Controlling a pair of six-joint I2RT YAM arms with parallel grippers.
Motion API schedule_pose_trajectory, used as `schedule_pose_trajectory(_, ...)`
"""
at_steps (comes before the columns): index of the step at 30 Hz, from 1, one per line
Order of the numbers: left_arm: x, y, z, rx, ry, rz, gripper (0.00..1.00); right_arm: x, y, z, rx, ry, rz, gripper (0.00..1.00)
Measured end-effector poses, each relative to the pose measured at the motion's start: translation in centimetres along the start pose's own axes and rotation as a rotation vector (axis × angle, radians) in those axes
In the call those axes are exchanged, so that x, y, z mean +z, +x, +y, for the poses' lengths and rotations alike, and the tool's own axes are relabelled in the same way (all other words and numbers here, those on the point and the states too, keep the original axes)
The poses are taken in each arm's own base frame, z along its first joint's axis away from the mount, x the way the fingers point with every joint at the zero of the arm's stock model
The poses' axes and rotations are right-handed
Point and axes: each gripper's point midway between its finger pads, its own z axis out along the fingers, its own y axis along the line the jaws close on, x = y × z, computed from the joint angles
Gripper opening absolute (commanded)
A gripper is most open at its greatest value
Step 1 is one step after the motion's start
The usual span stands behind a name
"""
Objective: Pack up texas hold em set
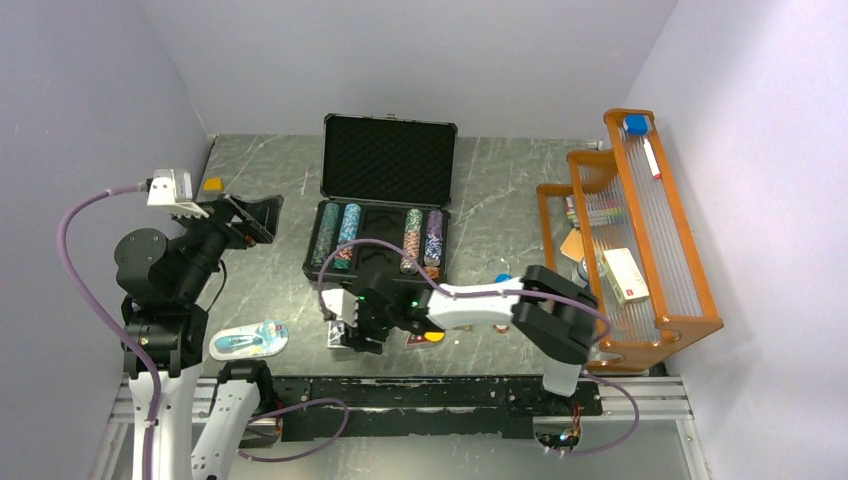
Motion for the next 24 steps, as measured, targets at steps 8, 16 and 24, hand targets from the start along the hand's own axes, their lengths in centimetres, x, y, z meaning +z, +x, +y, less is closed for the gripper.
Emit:
schedule_pose_trajectory(8, 0.5, 2.6, -0.7, -0.052, 0.063, 0.124, 0.97, -8.0, -5.3, -3.3, 0.071, 0.268, -0.326, 0.52)
schedule_pose_trajectory(16, 2.5, 8.9, -1.9, -0.161, 0.246, 0.429, 0.97, -14.3, -7.6, -10.0, 0.2, 0.481, -0.569, 0.53)
schedule_pose_trajectory(24, 2.5, 14.3, -2.7, -0.307, 0.358, 0.648, 0.92, -15.3, -7.3, -12.1, 0.265, 0.479, -0.622, 0.53)
